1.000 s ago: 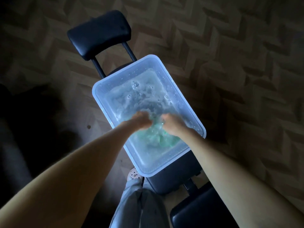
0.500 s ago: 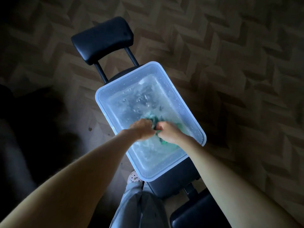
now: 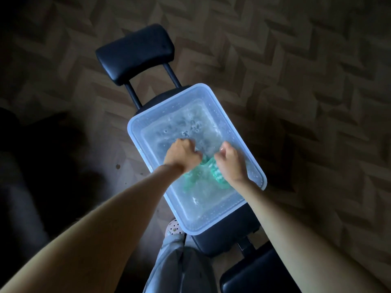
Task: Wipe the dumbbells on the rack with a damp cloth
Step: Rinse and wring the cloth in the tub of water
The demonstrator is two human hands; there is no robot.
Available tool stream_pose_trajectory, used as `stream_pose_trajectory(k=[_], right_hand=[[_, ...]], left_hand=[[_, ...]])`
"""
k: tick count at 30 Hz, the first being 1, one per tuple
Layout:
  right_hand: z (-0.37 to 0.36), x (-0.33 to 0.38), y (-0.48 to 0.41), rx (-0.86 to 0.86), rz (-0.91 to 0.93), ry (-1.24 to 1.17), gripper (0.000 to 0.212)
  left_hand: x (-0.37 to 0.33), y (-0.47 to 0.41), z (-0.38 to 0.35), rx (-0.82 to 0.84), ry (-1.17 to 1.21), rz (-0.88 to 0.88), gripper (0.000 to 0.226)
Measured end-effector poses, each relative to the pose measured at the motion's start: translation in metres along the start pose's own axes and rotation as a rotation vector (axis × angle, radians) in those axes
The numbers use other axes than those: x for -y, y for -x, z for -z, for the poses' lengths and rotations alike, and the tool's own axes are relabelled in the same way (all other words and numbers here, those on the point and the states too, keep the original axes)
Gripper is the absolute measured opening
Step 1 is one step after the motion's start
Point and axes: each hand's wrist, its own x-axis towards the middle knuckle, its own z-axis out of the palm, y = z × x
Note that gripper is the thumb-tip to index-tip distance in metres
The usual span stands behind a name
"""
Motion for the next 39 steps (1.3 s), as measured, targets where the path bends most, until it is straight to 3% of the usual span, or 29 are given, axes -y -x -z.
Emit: stream_pose_trajectory(k=[2, 4, 7, 10, 13, 16, 18, 20, 24, 27, 29, 34, 37, 39], right_hand=[[0.004, 0.002, 0.003, -0.049, 0.072, -0.049, 0.011], [0.001, 0.001, 0.003, 0.034, 0.110, 0.019, 0.011], [-0.015, -0.010, -0.002, 0.299, 0.028, 0.144, 0.022], [-0.027, -0.019, -0.009, 0.546, -0.013, 0.264, 0.008], [-0.032, -0.023, -0.011, 0.682, -0.052, 0.412, 0.035], [-0.029, -0.021, -0.011, 0.644, -0.089, 0.438, 0.036], [-0.026, -0.016, -0.012, 0.539, -0.126, 0.293, 0.020], [-0.020, -0.010, -0.012, 0.413, -0.196, 0.072, 0.006], [0.005, 0.009, -0.006, 0.344, -0.226, -0.211, 0.017], [0.025, 0.028, 0.002, 0.412, -0.210, -0.279, 0.040], [0.039, 0.042, 0.007, 0.443, -0.196, -0.343, 0.044], [0.065, 0.067, 0.021, 0.398, -0.155, -0.444, 0.004], [0.078, 0.082, 0.029, 0.286, -0.212, -0.600, 0.011], [0.085, 0.094, 0.033, 0.301, -0.263, -0.773, 0.010]], left_hand=[[-0.007, 0.000, 0.008, -0.062, 0.020, -0.033, 0.013], [-0.005, -0.003, 0.004, -0.011, -0.034, -0.047, 0.020], [0.009, -0.006, -0.022, 0.182, -0.180, -0.043, 0.031], [0.023, -0.011, -0.047, 0.321, -0.176, -0.049, 0.035], [0.031, -0.017, -0.062, 0.420, -0.223, -0.024, 0.036], [0.030, -0.018, -0.061, 0.431, -0.320, 0.015, 0.044], [0.027, -0.016, -0.053, 0.445, -0.270, 0.024, 0.050], [0.020, -0.012, -0.040, 0.458, -0.201, 0.052, 0.042], [-0.001, -0.002, -0.006, 0.187, 0.127, 0.167, 0.027], [-0.020, 0.006, 0.027, 0.076, 0.427, 0.093, 0.013], [-0.033, 0.015, 0.047, 0.067, 0.553, 0.022, 0.017], [-0.052, 0.031, 0.070, 0.014, 0.761, -0.044, 0.022], [-0.044, 0.036, 0.068, -0.094, 0.688, 0.016, 0.031], [-0.035, 0.041, 0.062, -0.029, 0.484, -0.010, 0.038]])
